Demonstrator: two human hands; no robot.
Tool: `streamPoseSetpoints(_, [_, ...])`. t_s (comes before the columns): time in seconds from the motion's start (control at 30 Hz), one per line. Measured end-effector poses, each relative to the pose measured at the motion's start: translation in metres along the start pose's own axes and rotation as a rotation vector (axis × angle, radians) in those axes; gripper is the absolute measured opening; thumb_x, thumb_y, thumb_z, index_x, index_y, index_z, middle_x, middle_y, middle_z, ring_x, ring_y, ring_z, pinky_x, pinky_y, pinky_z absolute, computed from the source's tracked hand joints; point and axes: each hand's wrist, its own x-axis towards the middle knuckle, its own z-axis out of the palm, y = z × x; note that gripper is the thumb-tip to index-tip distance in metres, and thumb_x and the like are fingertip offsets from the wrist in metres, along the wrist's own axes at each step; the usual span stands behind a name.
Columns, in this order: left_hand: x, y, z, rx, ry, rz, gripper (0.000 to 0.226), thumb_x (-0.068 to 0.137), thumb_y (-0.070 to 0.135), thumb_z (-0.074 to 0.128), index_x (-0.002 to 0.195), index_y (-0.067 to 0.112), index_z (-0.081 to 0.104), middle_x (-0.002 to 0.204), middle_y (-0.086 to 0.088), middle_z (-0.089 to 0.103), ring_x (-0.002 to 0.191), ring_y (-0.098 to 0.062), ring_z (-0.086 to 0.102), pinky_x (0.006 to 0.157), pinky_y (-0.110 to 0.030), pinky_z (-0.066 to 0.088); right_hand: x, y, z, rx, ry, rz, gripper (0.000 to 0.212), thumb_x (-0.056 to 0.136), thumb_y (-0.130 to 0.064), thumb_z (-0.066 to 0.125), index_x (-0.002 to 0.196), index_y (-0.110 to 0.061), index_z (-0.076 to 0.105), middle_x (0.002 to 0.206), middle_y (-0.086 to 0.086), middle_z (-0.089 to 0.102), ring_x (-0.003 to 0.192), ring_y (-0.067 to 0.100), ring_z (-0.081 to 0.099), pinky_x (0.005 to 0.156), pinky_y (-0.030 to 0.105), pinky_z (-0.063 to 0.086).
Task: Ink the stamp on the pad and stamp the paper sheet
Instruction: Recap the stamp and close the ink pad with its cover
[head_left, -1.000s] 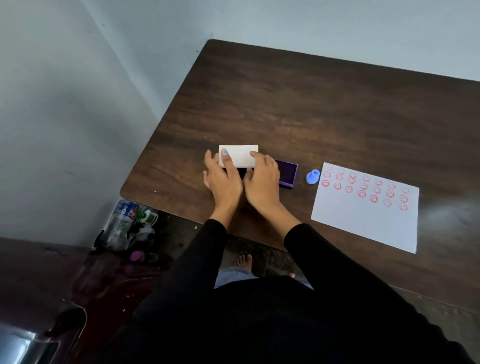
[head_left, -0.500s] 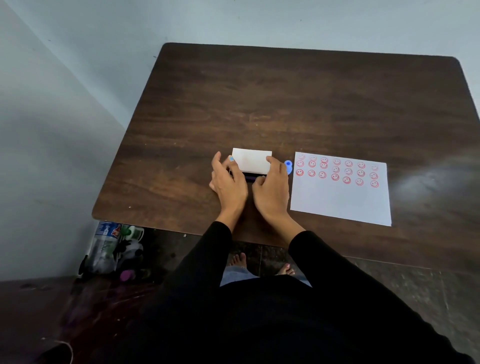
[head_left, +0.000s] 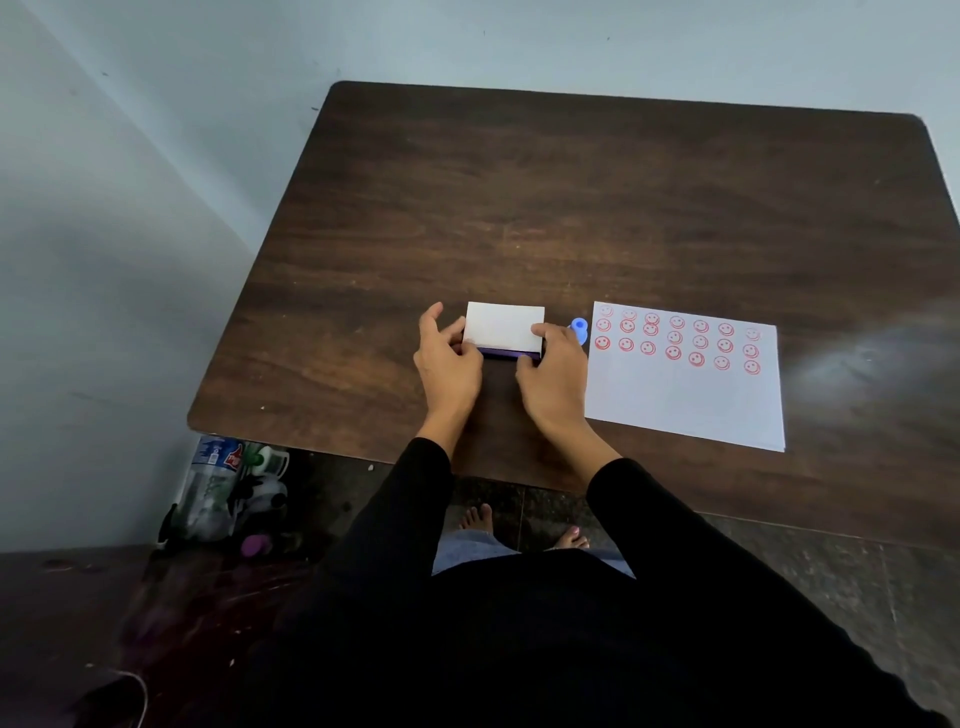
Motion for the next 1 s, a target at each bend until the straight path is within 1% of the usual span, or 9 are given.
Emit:
streamPoseSetpoints(0.07, [0.001, 0.001, -0.001, 0.004, -0.006, 0.010, 0.062, 0.082, -0.005, 0.052, 0.139, 0.013, 0.036, 0.121, -0.009, 0.066, 0.107, -0.012, 0.057, 0.103, -0.030, 0.043, 0.000, 0.000, 0.001, -0.017, 0.003, -0.002, 0.041, 0.084, -0.006, 0.062, 0.124, -0.006, 0.052, 0.129, 0.012, 0.054, 0.120, 0.022, 0.050, 0.100, 0.028, 0.042])
streamPoseSetpoints(0.3, [0.002, 0.004, -0.003, 0.071, -0.072, 0.036, 0.061, 0.081, -0.005, 0.054, 0.137, 0.011, 0.038, 0.123, -0.012, 0.065, 0.117, -0.022, 0.058, 0.105, -0.039, 0.044, -0.001, 0.004, 0.000, -0.077, 0.024, -0.047, 0.039, 0.085, -0.010, 0.064, 0.122, -0.005, 0.054, 0.127, 0.013, 0.057, 0.118, 0.024, 0.052, 0.100, 0.030, 0.043])
streamPoseSetpoints(0.5, [0.000, 0.007, -0.006, 0.162, -0.098, 0.072, 0.058, 0.083, -0.003, 0.052, 0.137, 0.011, 0.038, 0.126, -0.015, 0.062, 0.120, -0.023, 0.056, 0.108, -0.030, 0.038, -0.003, 0.006, 0.000, -0.150, -0.001, -0.125, 0.038, 0.088, -0.009, 0.059, 0.124, 0.000, 0.054, 0.128, 0.016, 0.056, 0.119, 0.027, 0.051, 0.102, 0.031, 0.041])
streamPoseSetpoints(0.63, [-0.003, 0.009, -0.007, 0.214, -0.115, 0.134, 0.057, 0.083, -0.003, 0.054, 0.137, 0.007, 0.038, 0.128, -0.016, 0.061, 0.121, -0.027, 0.054, 0.108, -0.039, 0.040, -0.003, 0.006, 0.000, -0.158, -0.007, -0.132, 0.038, 0.088, -0.009, 0.059, 0.125, 0.000, 0.053, 0.129, 0.017, 0.055, 0.120, 0.027, 0.050, 0.102, 0.032, 0.042])
streamPoseSetpoints(0.73, [-0.005, 0.007, -0.006, 0.243, -0.122, 0.168, 0.058, 0.082, -0.001, 0.055, 0.137, 0.005, 0.038, 0.128, -0.014, 0.060, 0.118, -0.028, 0.053, 0.104, -0.040, 0.041, -0.004, 0.008, -0.001, -0.164, -0.020, -0.149, 0.038, 0.088, -0.009, 0.058, 0.125, -0.001, 0.052, 0.129, 0.015, 0.053, 0.121, 0.027, 0.048, 0.100, 0.031, 0.042])
streamPoseSetpoints(0.8, [-0.005, 0.006, -0.005, 0.247, -0.126, 0.160, 0.061, 0.080, 0.000, 0.055, 0.138, 0.006, 0.037, 0.129, -0.013, 0.059, 0.119, -0.028, 0.052, 0.104, -0.036, 0.040, -0.006, 0.008, -0.002, -0.160, -0.017, -0.176, 0.038, 0.086, -0.010, 0.059, 0.124, -0.005, 0.053, 0.127, 0.013, 0.053, 0.118, 0.026, 0.049, 0.095, 0.030, 0.044])
streamPoseSetpoints(0.9, [-0.004, 0.004, -0.004, 0.274, -0.131, 0.153, 0.066, 0.077, 0.001, 0.056, 0.139, 0.008, 0.034, 0.130, -0.013, 0.056, 0.122, -0.027, 0.047, 0.094, -0.014, 0.027, -0.010, 0.005, -0.008, -0.181, 0.121, -0.251, 0.031, 0.077, -0.013, 0.061, 0.108, -0.011, 0.060, 0.113, 0.010, 0.057, 0.105, 0.025, 0.054, 0.083, 0.031, 0.044])
streamPoseSetpoints(0.93, [-0.004, 0.003, -0.003, 0.273, -0.132, 0.151, 0.068, 0.076, 0.001, 0.056, 0.139, 0.009, 0.033, 0.130, -0.013, 0.055, 0.123, -0.026, 0.045, 0.090, -0.012, 0.025, -0.009, 0.004, -0.011, -0.181, 0.189, -0.271, 0.030, 0.074, -0.014, 0.061, 0.104, -0.012, 0.061, 0.109, 0.009, 0.058, 0.101, 0.024, 0.055, 0.082, 0.033, 0.044])
streamPoseSetpoints(1.0, [-0.004, 0.002, -0.002, 0.270, -0.130, 0.139, 0.069, 0.075, 0.000, 0.053, 0.140, 0.010, 0.032, 0.131, -0.013, 0.053, 0.125, -0.026, 0.041, 0.092, -0.016, 0.026, -0.004, 0.004, -0.016, -0.148, 0.267, -0.250, 0.033, 0.073, -0.011, 0.060, 0.106, -0.012, 0.057, 0.113, 0.010, 0.056, 0.103, 0.025, 0.052, 0.086, 0.037, 0.045])
